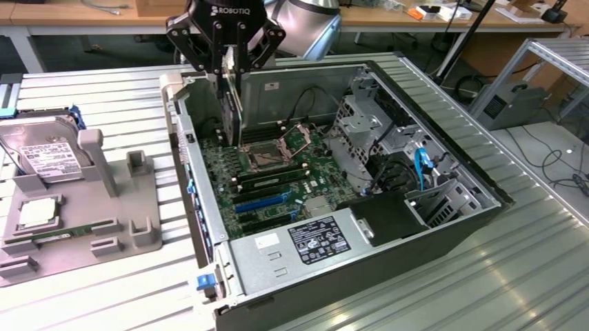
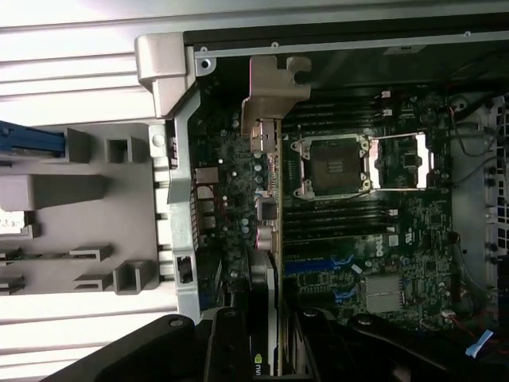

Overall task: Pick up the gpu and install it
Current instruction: 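Pick up the gpu and move the gpu toward the slot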

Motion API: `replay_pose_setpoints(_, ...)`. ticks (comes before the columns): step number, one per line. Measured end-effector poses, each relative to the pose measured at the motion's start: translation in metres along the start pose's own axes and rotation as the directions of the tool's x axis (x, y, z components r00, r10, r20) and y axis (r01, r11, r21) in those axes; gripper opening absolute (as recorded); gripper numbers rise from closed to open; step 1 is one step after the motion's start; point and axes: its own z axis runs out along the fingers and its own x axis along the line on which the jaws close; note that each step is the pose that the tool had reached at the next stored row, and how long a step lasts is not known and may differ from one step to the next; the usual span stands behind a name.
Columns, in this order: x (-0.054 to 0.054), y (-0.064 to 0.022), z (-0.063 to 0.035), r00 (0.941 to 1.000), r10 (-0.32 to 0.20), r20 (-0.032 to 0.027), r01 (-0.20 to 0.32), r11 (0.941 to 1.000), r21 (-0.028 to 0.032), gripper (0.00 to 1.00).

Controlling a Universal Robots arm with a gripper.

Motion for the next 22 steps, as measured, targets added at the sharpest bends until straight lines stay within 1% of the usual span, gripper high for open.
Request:
replay_pose_setpoints(2,-0.004,0.0003,0.0013,1.0000,0.000,0.0002,0.000,1.0000,0.0027,0.27)
replay_pose_setpoints(4,-0.006,0.0005,0.0020,1.0000,0.000,0.0003,0.000,1.0000,0.0041,0.27)
replay_pose_setpoints(8,-0.016,0.0012,0.0056,1.0000,0.000,0.0007,0.000,1.0000,0.0099,0.27)
replay_pose_setpoints(11,-0.027,0.0021,0.0113,1.0000,-0.001,0.0011,0.001,0.9999,0.0163,0.27)
replay_pose_setpoints(13,-0.031,0.0025,0.0138,1.0000,-0.001,0.0013,0.001,0.9998,0.0194,0.27)
replay_pose_setpoints(14,-0.035,0.0028,0.0166,1.0000,-0.001,0.0014,0.001,0.9997,0.0231,0.27)
replay_pose_setpoints(18,-0.050,0.0040,0.0236,1.0000,-0.001,0.0019,0.001,0.9995,0.0323,0.27)
replay_pose_setpoints(22,-0.060,0.0048,0.0277,1.0000,-0.001,0.0022,0.001,0.9993,0.0376,0.27)
